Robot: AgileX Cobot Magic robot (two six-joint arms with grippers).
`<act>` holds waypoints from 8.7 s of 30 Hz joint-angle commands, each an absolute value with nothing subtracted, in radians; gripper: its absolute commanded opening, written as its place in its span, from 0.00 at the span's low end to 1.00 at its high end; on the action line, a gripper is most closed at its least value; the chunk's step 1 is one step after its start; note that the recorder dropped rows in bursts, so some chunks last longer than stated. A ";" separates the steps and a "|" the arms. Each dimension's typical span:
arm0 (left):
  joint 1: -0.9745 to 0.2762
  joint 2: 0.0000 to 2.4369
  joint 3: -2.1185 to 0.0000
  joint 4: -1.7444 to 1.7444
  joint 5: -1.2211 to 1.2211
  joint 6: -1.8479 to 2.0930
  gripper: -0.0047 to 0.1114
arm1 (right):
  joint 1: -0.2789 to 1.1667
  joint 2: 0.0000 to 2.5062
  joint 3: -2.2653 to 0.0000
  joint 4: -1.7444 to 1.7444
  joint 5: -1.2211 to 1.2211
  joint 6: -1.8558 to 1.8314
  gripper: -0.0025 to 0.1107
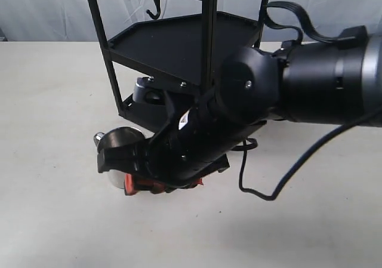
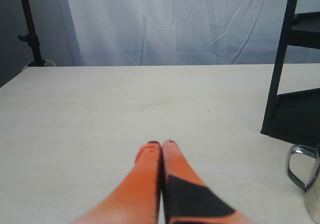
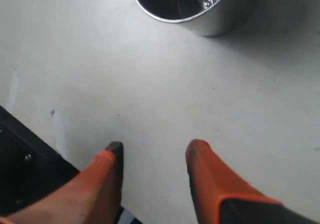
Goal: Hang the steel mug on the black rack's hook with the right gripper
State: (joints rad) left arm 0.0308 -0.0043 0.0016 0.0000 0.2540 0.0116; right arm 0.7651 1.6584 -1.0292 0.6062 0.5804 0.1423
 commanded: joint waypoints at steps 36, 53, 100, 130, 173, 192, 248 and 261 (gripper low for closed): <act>0.026 0.000 0.000 0.000 0.240 0.007 0.04 | 0.768 1.922 -1.093 0.733 0.185 0.492 0.43; 0.026 0.000 0.000 0.000 0.240 0.007 0.04 | 0.742 1.922 -1.093 0.576 0.269 0.380 0.01; 0.026 0.000 0.000 0.000 0.240 0.007 0.04 | 0.442 1.134 -0.574 -1.727 0.826 2.093 0.01; 0.026 0.000 0.000 0.000 0.240 0.007 0.04 | 0.279 1.061 -0.581 -1.422 0.346 2.115 0.01; 0.026 0.000 0.000 0.000 0.240 0.007 0.04 | 0.140 1.055 -0.541 0.231 0.045 0.440 0.01; 0.026 0.000 0.000 0.000 0.240 0.007 0.04 | 0.262 1.154 -0.357 0.549 -0.800 0.531 0.01; 0.026 0.000 0.000 0.000 0.240 0.007 0.04 | 0.421 1.727 -0.665 0.652 -0.972 0.221 0.02; 0.026 0.000 0.000 0.000 0.240 0.007 0.04 | 0.421 1.727 -0.663 0.654 -0.951 0.221 0.02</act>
State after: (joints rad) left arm 0.0308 -0.0043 0.0016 0.0000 0.2540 0.0116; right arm 0.4203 1.7172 -0.6650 0.7020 -1.0139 0.2531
